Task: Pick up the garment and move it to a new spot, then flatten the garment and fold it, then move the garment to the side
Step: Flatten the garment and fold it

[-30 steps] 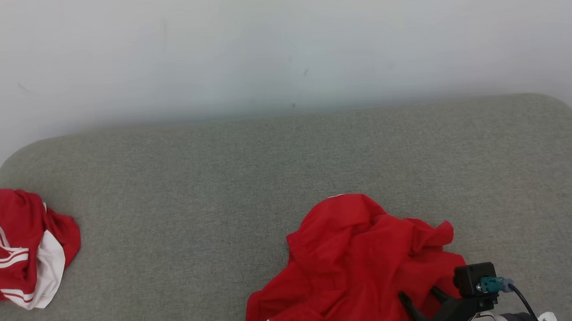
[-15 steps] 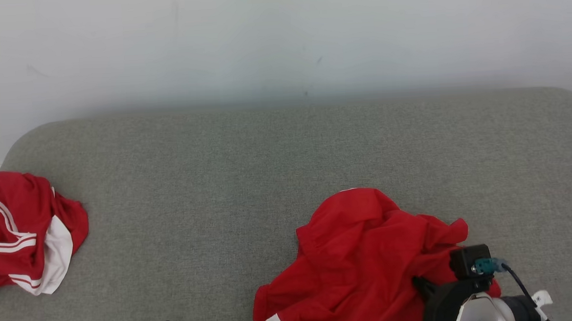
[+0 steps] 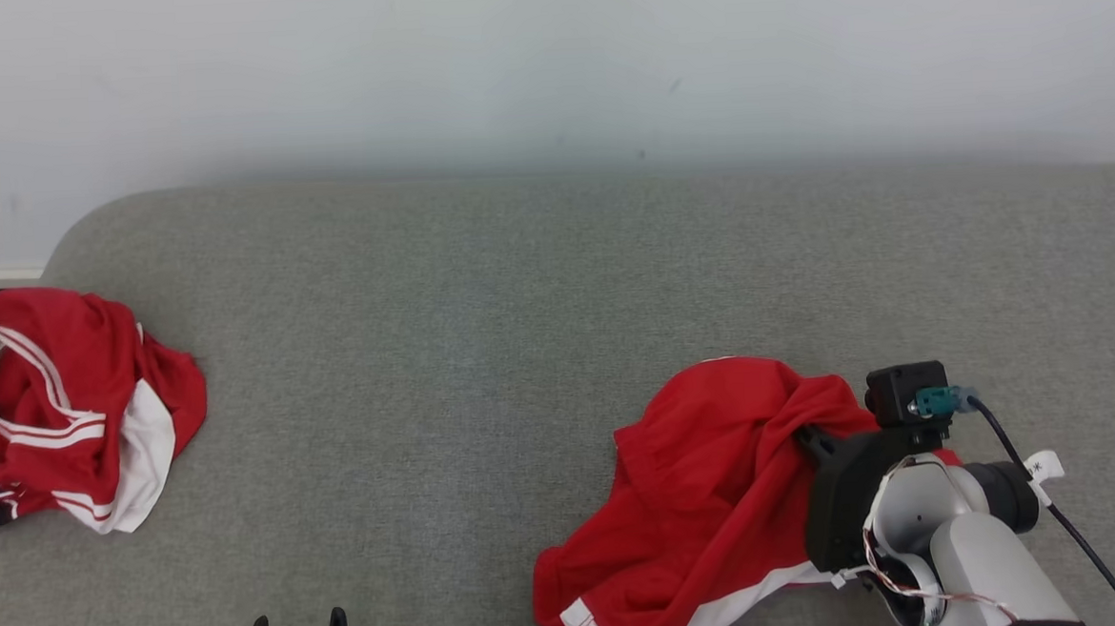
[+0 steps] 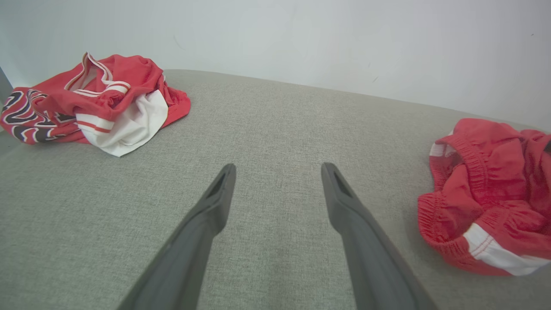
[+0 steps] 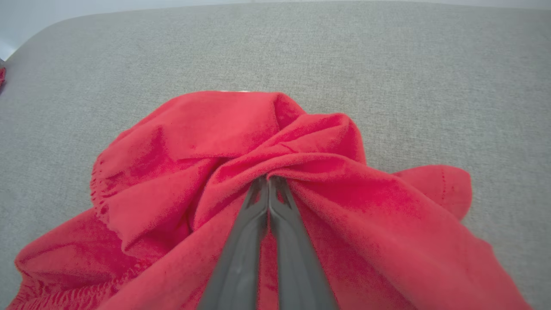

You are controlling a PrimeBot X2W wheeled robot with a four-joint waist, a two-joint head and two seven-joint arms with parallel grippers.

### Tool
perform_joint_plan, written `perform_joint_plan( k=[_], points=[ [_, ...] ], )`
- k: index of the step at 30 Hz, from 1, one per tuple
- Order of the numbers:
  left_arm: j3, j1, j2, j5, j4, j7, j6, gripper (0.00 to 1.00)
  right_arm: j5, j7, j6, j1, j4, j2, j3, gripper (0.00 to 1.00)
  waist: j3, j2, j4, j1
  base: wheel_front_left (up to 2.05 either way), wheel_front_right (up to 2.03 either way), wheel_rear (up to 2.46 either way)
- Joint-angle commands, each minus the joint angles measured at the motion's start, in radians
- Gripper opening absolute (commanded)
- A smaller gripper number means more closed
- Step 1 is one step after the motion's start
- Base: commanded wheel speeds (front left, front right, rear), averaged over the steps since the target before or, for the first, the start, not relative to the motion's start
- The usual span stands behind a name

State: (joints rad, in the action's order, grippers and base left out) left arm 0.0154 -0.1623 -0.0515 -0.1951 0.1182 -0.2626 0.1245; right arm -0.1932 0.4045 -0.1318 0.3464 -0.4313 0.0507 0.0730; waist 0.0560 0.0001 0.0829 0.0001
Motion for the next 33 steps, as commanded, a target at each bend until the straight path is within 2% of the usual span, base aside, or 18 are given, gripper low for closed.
perform_joint_plan(
  k=[1,11,12,13,18,23,33],
  points=[
    [0.002,0.011,0.002,-0.009,0.002,-0.003,0.005,1.0,0.002,-0.01,0.002,0.025,-0.025,-0.001,-0.006,0.0,0.013,-0.0001,0.019,-0.0001,0.0,0.0,0.0],
    [0.018,0.03,0.002,-0.008,0.0,-0.003,0.007,1.0,0.002,-0.065,0.002,0.146,-0.232,-0.001,-0.017,0.0,0.053,-0.0001,0.056,-0.0001,0.0,0.0,0.0],
    [0.018,0.031,0.002,-0.009,0.0,-0.003,0.007,1.0,-0.003,-0.069,0.002,0.15,-0.244,-0.001,-0.012,0.35,0.054,-0.0001,0.056,-0.0001,0.0,0.0,0.0],
    [0.018,0.034,0.002,-0.01,0.001,-0.003,0.007,1.0,-0.008,-0.074,0.002,0.154,-0.251,-0.001,-0.008,1.0,0.054,-0.0001,0.054,-0.0001,0.0,0.0,0.0],
    [0.01,0.03,0.002,-0.013,0.003,-0.003,0.002,1.0,-0.022,-0.118,0.002,0.151,-0.246,0.0,-0.006,1.0,0.034,-0.0001,0.038,-0.0001,0.0,0.0,0.0],
    [-0.004,0.006,0.002,-0.005,-0.011,-0.003,0.001,1.0,-0.039,-0.16,0.002,0.111,-0.182,0.018,0.009,1.0,-0.008,-0.0001,-0.002,-0.0001,0.0,0.0,0.0],
    [-0.006,-0.024,0.002,-0.004,-0.024,-0.003,0.0,1.0,-0.077,-0.275,0.002,-0.078,0.091,0.06,0.021,1.0,-0.061,-0.0001,-0.081,-0.0001,0.0,0.0,0.0]
  ],
)
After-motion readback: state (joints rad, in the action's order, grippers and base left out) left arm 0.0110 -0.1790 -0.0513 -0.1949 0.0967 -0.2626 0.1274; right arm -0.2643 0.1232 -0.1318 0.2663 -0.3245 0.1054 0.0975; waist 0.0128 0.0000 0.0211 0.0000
